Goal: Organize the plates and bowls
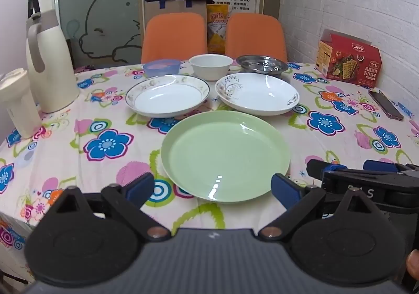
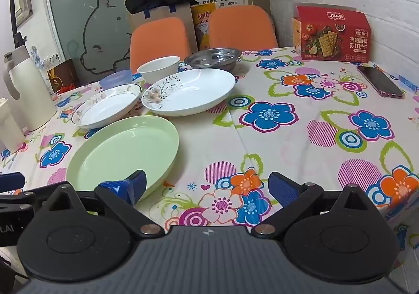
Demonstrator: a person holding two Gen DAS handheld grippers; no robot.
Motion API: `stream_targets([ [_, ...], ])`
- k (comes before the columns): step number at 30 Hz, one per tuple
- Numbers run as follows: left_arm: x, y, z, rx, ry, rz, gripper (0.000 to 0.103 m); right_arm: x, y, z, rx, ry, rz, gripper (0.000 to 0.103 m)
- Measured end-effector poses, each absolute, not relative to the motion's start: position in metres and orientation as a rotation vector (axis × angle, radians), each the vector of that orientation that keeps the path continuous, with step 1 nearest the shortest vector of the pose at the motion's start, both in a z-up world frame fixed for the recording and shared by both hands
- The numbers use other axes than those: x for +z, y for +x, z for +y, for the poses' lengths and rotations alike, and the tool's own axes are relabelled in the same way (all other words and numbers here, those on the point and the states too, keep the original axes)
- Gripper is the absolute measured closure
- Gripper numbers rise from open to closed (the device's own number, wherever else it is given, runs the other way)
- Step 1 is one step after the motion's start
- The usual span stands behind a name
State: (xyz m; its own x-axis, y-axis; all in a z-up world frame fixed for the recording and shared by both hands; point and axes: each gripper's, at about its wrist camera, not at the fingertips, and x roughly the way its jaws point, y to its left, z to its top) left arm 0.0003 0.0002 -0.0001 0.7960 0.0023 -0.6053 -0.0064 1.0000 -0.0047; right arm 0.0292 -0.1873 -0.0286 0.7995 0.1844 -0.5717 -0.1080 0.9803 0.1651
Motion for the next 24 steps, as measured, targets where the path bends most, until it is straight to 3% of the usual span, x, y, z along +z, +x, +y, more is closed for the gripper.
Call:
stream_targets([
  [24,-0.0003,0.0004,-0.0025,-0.004,-0.017,0.649,0.008,-0.0272,0.0276,-0.1893,0.149,0.121,0.618,0.016],
])
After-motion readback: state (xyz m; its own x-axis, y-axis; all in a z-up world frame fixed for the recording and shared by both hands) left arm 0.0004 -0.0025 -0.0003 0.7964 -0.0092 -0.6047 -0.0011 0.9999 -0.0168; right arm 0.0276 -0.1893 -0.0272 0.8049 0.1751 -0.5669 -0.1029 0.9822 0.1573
